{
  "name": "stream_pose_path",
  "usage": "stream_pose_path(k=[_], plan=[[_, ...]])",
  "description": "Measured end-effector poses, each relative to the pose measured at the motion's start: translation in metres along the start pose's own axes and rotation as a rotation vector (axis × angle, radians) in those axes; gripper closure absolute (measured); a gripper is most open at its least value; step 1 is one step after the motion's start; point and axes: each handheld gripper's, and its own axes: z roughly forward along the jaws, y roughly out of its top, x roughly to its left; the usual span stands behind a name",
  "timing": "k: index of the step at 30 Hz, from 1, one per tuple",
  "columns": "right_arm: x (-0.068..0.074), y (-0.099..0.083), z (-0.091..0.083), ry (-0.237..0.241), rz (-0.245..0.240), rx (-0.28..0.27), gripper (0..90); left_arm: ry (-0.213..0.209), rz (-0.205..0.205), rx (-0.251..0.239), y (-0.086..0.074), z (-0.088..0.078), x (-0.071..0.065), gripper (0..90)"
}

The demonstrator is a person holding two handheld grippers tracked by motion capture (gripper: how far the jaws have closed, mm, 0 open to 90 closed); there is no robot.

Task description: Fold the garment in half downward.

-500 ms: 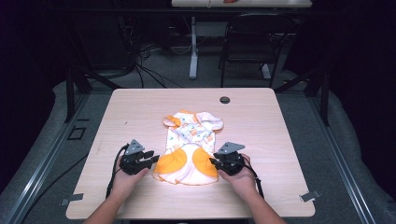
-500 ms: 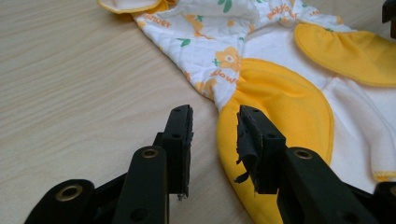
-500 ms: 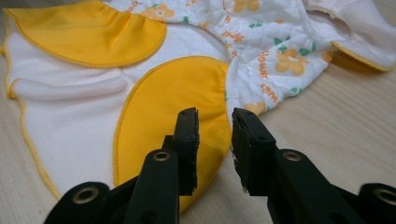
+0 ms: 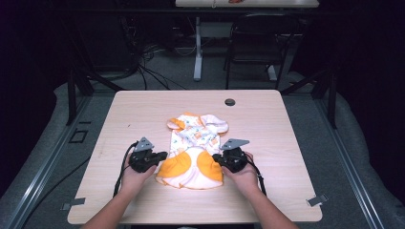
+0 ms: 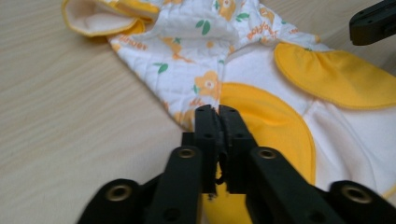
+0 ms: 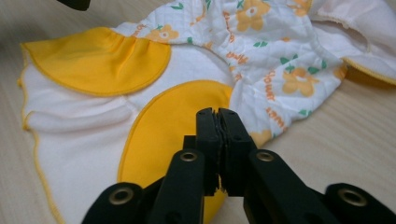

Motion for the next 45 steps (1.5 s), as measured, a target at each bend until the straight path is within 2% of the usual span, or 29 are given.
stream_pose_path(k=[4,5,6,7,8,9,10,11,13,14,18,19,21,34,35,38,42,44,45], plan=[[-0.008,0.019,0.019,-0.023,-0.035,0.052,89.9,0.007,0.035,0.049,0.017,0.029,0.004,90.0],[-0.012,0.028,0.028,-0.047,-0.037,0.052,90.0,0.016,0.033,0.057,0.024,0.040,0.007,90.0],[-0.012,0.028,0.028,-0.047,-0.037,0.052,90.0,0.016,0.033,0.057,0.024,0.040,0.007,90.0],[-0.019,0.036,0.037,-0.060,-0.018,0.060,90.0,0.012,0.022,0.070,0.030,0.049,0.009,90.0],[-0.019,0.036,0.037,-0.060,-0.018,0.060,90.0,0.012,0.022,0.070,0.030,0.049,0.009,90.0],[-0.024,0.040,0.045,-0.076,-0.012,0.084,90.0,0.036,0.039,0.094,0.034,0.057,0.010,90.0],[-0.024,0.040,0.045,-0.076,-0.012,0.084,90.0,0.036,0.039,0.094,0.034,0.057,0.010,90.0],[-0.026,0.040,0.048,-0.082,-0.011,0.089,89.9,0.060,0.042,0.108,0.034,0.061,0.012,90.0],[-0.030,0.040,0.051,-0.099,-0.010,0.110,89.9,0.076,0.027,0.126,0.033,0.066,0.016,90.0],[-0.033,0.038,0.053,-0.093,0.010,0.110,89.9,0.068,0.024,0.149,0.031,0.068,0.018,90.0],[-0.035,0.034,0.054,-0.098,0.014,0.132,89.9,0.057,0.017,0.132,0.027,0.067,0.019,90.0],[-0.035,0.031,0.056,-0.092,0.009,0.151,89.8,0.058,0.036,0.137,0.026,0.065,0.019,90.0],[-0.035,0.030,0.057,-0.088,0.000,0.164,89.8,0.055,0.044,0.140,0.026,0.064,0.018,90.0],[-0.026,0.023,0.051,-0.016,-0.028,0.167,89.9,0.005,0.048,0.142,0.010,0.046,0.010,90.0],[-0.024,0.021,0.049,0.003,-0.026,0.163,89.9,-0.002,0.044,0.146,0.008,0.043,0.009,90.0],[-0.021,0.018,0.046,0.018,-0.028,0.168,89.9,-0.015,0.055,0.152,0.004,0.038,0.004,90.0],[-0.010,0.012,0.038,0.039,-0.067,0.181,89.9,-0.044,0.063,0.157,-0.003,0.029,-0.003,90.0],[-0.003,0.007,0.032,0.055,-0.079,0.192,89.9,-0.069,0.064,0.158,-0.009,0.022,-0.008,90.0],[-0.003,0.007,0.032,0.055,-0.079,0.192,89.9,-0.069,0.064,0.158,-0.009,0.022,-0.008,90.0]])
